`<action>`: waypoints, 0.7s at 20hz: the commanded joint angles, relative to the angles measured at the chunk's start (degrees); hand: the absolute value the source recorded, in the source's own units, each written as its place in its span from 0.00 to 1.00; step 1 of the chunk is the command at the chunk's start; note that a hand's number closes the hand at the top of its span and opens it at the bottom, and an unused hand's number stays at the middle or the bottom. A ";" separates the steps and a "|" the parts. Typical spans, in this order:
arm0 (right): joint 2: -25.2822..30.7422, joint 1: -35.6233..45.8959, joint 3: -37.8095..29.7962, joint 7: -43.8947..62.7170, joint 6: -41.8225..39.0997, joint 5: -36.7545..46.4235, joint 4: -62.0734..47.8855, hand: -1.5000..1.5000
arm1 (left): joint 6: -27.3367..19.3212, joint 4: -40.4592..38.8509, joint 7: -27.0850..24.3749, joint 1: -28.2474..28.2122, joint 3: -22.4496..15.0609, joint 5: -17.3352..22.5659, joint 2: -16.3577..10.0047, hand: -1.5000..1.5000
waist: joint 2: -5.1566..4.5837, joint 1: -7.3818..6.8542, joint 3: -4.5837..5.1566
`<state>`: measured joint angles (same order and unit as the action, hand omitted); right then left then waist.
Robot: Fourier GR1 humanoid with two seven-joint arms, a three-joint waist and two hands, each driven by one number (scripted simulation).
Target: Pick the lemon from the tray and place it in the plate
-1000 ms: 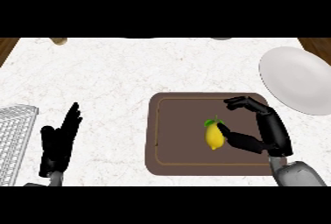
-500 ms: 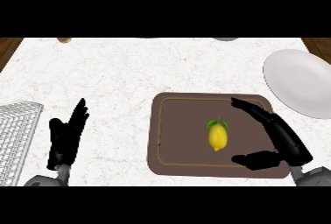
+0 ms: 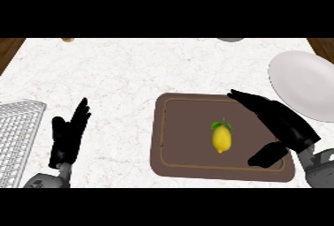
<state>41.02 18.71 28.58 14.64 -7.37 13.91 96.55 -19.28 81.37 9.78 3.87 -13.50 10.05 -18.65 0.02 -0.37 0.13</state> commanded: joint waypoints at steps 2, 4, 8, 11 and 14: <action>-1.45 5.61 1.59 10.36 -11.76 -2.29 -0.52 0.00 | -1.40 2.43 1.32 -1.43 -0.35 -1.25 1.16 0.50 | 0.01 -0.37 -0.08; -3.66 5.91 1.70 11.14 -13.49 -1.16 -1.99 0.00 | 2.39 -0.33 -1.93 -1.59 1.87 -0.14 -0.32 0.50 | -0.06 -0.16 -0.09; -8.56 5.08 2.02 13.30 -15.36 3.21 -4.06 0.00 | 2.96 -3.28 -2.04 0.62 2.65 -1.10 2.29 0.50 | -0.06 0.18 -0.11; -11.86 3.59 -0.91 11.10 -16.50 6.42 -6.27 0.00 | 1.55 -1.33 -1.21 0.31 2.56 -3.89 4.25 0.50 | -0.02 0.23 -0.13; -12.64 1.23 -1.82 11.09 -19.18 8.64 -4.01 0.00 | 3.53 2.02 1.46 -2.07 3.88 -4.18 2.47 0.50 | 0.02 0.22 -0.14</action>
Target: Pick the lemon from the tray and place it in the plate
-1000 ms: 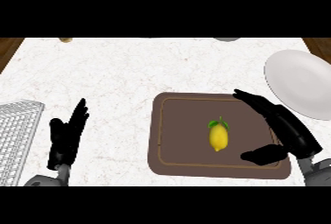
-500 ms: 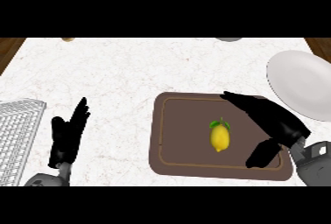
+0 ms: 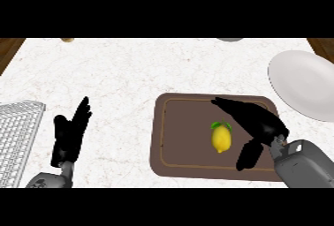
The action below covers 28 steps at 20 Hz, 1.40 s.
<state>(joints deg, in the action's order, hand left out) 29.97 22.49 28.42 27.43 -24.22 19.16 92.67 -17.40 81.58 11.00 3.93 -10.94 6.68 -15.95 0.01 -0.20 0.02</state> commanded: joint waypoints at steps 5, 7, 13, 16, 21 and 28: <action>-1.68 -4.85 -4.53 -6.18 -5.78 5.95 -0.26 0.00 | 3.61 -1.16 -2.11 -1.29 3.88 -0.89 1.32 0.50 | 0.00 0.15 -0.01; -6.84 -1.67 -4.40 -4.98 -6.30 9.00 -4.49 0.00 | 2.35 1.09 -0.30 -1.57 2.85 -3.36 2.62 0.50 | -0.02 0.00 -0.02; -8.52 -4.22 -7.25 -8.44 -6.96 12.61 -6.28 0.00 | 5.82 1.78 1.35 -1.04 6.12 -2.93 1.68 0.50 | 0.00 0.11 -0.02; -7.69 -2.04 -8.88 -15.15 -4.28 15.58 -13.23 0.00 | 2.65 3.13 -0.64 -5.23 2.68 -6.23 5.47 0.50 | -0.04 -0.13 -0.03; -13.74 -4.56 -7.57 -8.65 -7.84 19.39 -8.13 1.00 | 5.97 0.68 1.66 0.31 6.89 -6.20 4.29 0.50 | 0.00 0.15 -0.01; -13.59 -5.35 -6.37 -19.78 0.73 27.05 -12.36 1.00 | 5.45 4.96 1.07 -5.53 5.27 -7.98 5.99 0.50 | 0.02 -0.10 -0.03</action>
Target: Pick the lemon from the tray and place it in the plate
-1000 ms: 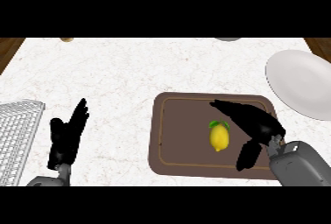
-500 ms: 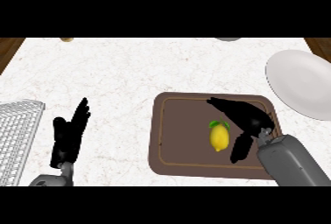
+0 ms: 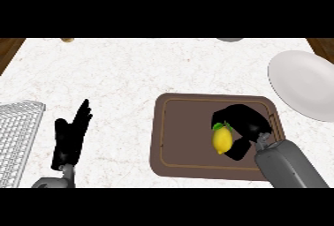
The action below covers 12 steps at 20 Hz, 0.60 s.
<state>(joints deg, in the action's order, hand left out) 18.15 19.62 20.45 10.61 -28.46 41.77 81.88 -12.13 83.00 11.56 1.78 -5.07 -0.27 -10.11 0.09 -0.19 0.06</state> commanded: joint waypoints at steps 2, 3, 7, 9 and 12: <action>-0.77 -2.23 -0.38 -4.17 3.30 5.75 0.03 1.00 | 1.50 2.58 -0.44 -2.78 0.57 -0.77 0.49 0.50 | -0.05 0.03 -0.07; -0.47 -0.01 -1.67 -5.58 4.30 6.18 -2.34 1.00 | 1.17 0.05 1.49 1.06 0.33 -0.96 1.55 0.50 | -0.09 0.08 -0.07; -0.16 -1.55 -3.17 -1.08 11.12 9.36 3.36 1.00 | 1.38 -0.35 1.25 1.68 2.37 -0.09 -0.04 0.50 | 0.01 0.53 -0.06; -0.52 3.46 -8.50 -2.11 12.71 7.79 -2.07 1.00 | 1.93 2.97 0.48 -3.13 1.41 -0.19 -0.18 0.50 | -0.05 -0.33 -0.08; 3.15 7.60 -15.98 -8.49 18.44 6.40 -12.98 1.00 | 1.12 -0.71 -0.29 0.55 1.38 -0.96 1.09 0.50 | -0.45 -0.62 -0.11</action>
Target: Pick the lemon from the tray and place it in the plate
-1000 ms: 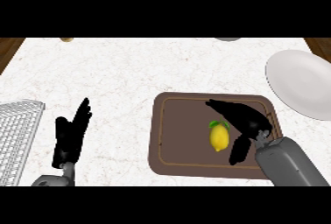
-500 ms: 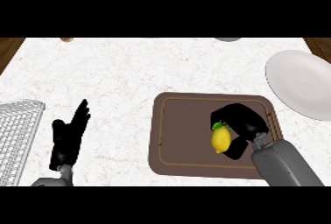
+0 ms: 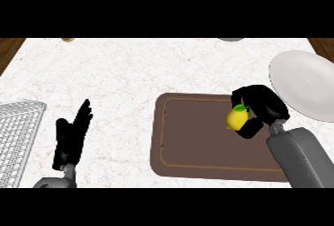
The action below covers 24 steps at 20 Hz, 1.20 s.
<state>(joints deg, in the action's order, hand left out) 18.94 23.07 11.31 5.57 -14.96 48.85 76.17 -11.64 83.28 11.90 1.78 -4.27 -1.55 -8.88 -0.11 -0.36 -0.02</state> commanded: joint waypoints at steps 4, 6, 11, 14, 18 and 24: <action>3.28 9.15 -10.63 -7.76 10.45 -0.63 -13.14 1.00 | 1.10 1.59 1.19 0.30 0.12 0.09 -0.32 0.50 | -0.10 -0.63 -0.03; 4.43 6.58 -13.12 -11.38 13.29 -2.27 -12.64 1.00 | 0.62 -0.28 -0.96 -0.17 0.58 -0.51 0.03 0.50 | -0.06 -0.14 -0.01; 6.69 7.33 -19.75 -6.75 17.17 -4.42 -3.02 1.00 | 0.27 0.93 1.38 1.04 0.69 -0.57 0.12 0.50 | 0.18 0.74 0.02; 6.46 8.24 -21.64 -2.67 18.70 -3.82 -1.54 1.00 | -0.86 -1.96 0.85 3.14 1.35 -1.34 0.97 0.50 | 0.13 0.75 0.05; 10.49 12.48 -26.18 -0.15 16.17 -5.17 -6.13 1.00 | 1.26 -0.39 2.38 2.30 1.36 -0.38 0.34 0.50 | 0.06 0.12 0.03; 13.46 15.83 -29.23 -6.37 21.36 -4.29 -22.95 1.00 | 1.95 3.56 1.79 -0.22 1.22 -0.84 0.19 0.50 | -0.08 -0.59 -0.01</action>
<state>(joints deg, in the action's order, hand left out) 29.98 35.26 -15.90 0.44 4.42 43.70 61.61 -10.64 84.05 12.23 1.79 -3.58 -2.85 -7.89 -0.11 -0.52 -0.01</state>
